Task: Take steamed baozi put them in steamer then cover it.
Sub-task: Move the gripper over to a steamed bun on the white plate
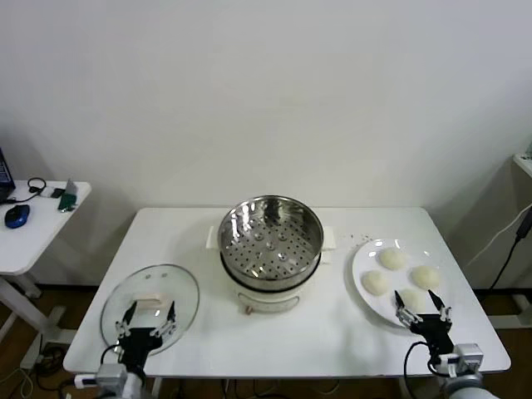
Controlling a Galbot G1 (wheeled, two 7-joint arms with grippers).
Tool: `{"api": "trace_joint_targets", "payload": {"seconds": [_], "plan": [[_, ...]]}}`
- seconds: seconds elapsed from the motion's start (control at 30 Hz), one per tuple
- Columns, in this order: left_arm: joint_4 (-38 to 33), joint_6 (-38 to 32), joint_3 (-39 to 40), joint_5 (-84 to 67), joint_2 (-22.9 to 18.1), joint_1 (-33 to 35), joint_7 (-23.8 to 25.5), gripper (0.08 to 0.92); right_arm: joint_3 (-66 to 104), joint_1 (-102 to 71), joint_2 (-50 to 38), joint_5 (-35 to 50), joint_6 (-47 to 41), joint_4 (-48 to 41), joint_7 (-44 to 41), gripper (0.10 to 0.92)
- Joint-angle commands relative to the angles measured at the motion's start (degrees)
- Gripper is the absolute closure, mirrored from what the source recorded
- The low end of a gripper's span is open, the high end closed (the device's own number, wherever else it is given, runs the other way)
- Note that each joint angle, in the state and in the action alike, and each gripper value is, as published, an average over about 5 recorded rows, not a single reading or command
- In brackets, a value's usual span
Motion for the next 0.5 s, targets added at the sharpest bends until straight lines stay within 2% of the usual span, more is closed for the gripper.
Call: {"api": "trace_joint_targets", "payload": {"seconds": [0.03,0.13,0.27,0.5], "plan": [[-0.14,-0.06,0.01,-0.15,0.11,0.06,0.01,0.177,-2.82,18.39,-7.65,4.66,-11.87,-2.33,1.68,0.203],[-0.12,-0.35,0.02,-0.58,0.49,0.25,-0.01,0.177,-7.61,27.55,-12.80,4.24,-14.53,-6.67,-3.24,0.203],[-0.02,-0.92,-0.06,-1.32,1.11,0.46,-0.01,0.177,-20.86,42.97,-20.98,-0.42,-15.46,-16.06,-13.60,0.203],[-0.05,-1.32,0.02,-2.13,1.50,0.29,0.03,0.177,-55.46,74.55,-29.25,-13.19,-7.34,-33.01,-44.07,0.203]]}}
